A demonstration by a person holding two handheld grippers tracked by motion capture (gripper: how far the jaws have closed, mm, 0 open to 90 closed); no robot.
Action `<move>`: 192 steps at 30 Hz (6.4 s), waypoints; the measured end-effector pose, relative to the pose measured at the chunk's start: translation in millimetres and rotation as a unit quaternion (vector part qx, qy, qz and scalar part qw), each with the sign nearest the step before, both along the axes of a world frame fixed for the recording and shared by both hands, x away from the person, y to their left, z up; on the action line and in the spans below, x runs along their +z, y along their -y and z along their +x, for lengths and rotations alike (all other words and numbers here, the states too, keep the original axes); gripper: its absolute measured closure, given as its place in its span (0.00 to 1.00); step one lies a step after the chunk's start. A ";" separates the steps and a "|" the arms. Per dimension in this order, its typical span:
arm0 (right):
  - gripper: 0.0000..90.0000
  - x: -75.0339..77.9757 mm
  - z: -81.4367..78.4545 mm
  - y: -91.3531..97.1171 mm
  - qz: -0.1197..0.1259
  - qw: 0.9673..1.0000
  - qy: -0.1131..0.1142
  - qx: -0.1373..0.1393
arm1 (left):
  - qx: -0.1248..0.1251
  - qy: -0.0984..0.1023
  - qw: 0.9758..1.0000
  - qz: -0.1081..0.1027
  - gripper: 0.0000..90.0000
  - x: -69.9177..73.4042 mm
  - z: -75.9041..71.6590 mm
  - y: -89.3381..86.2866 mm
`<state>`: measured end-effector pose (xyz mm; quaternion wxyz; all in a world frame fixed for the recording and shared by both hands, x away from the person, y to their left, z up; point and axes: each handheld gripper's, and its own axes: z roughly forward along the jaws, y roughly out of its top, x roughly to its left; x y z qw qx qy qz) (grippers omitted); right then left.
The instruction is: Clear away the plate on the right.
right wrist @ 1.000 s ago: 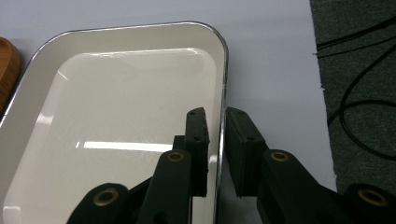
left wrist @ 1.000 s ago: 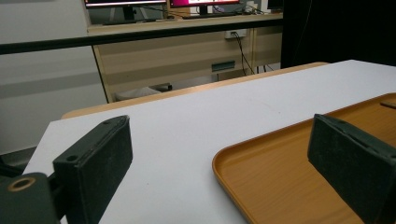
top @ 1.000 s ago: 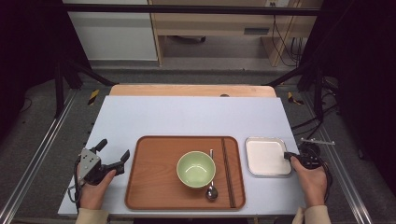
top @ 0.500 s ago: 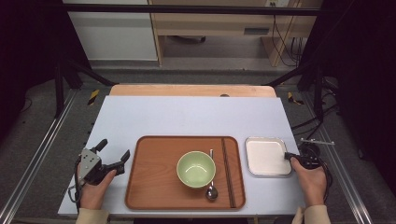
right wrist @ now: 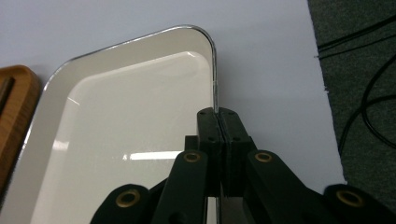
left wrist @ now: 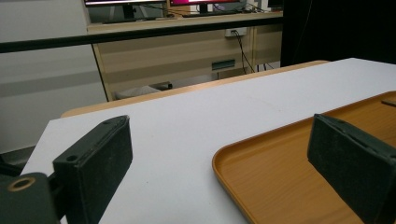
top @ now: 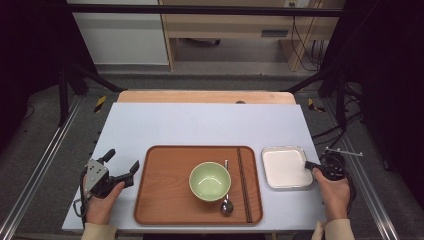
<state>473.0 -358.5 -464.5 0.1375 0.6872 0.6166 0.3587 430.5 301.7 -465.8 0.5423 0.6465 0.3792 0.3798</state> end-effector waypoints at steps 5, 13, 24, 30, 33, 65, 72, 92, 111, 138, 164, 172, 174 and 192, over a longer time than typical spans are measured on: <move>0.99 9.4 -3.4 -0.9 -0.004 0.999 0.033 -0.006 | -0.001 0.001 1.000 -0.001 0.07 -0.1 0.1 -0.1; 0.99 25.6 -9.9 -8.6 -0.001 0.996 0.089 -0.010 | -0.001 0.000 1.000 -0.001 0.07 0.0 0.2 -0.4; 0.99 52.3 -11.8 -42.5 0.001 0.988 0.151 0.007 | 0.002 0.003 1.000 0.002 0.07 3.4 -1.3 0.8; 0.99 70.7 -1.9 -71.8 0.003 0.983 0.178 0.032 | 0.008 0.011 1.000 -0.006 0.07 14.8 -4.7 4.4; 0.99 77.7 5.2 -84.1 0.009 0.981 0.190 0.041 | 0.005 0.015 1.000 -0.014 0.07 25.6 -5.0 10.8; 0.99 95.0 31.8 -185.5 0.017 0.967 0.238 0.092 | -0.068 0.017 0.998 -0.002 0.19 95.2 24.3 126.0; 0.99 89.8 35.3 -183.2 0.027 0.968 0.233 0.089 | -0.070 0.010 0.997 0.000 0.20 99.6 30.3 141.1; 0.99 107.5 33.1 -212.7 0.041 0.961 0.259 0.092 | -0.056 0.002 0.998 -0.001 0.27 104.4 38.5 168.5; 0.99 113.5 25.9 -221.7 0.044 0.956 0.275 0.097 | -0.052 -0.027 0.997 -0.051 0.64 91.5 50.4 172.7; 0.92 92.7 23.6 -254.8 0.036 0.955 0.251 0.153 | 0.030 0.029 0.997 -0.059 0.99 87.0 48.9 145.3; 0.25 78.6 19.6 -223.1 -0.027 0.941 0.287 0.177 | 0.061 0.019 0.996 -0.067 0.99 74.3 57.5 111.3; 0.17 67.6 11.1 -185.4 -0.057 0.942 0.291 0.154 | 0.070 0.020 0.995 -0.066 0.99 72.6 50.6 94.9; 0.17 65.5 9.2 -173.2 -0.062 0.945 0.289 0.142 | 0.075 0.019 0.995 -0.064 0.99 71.6 48.6 88.8; 0.17 44.3 -15.0 -81.3 -0.110 0.953 0.279 0.046 | 0.096 0.007 0.991 -0.092 0.99 60.2 28.1 44.1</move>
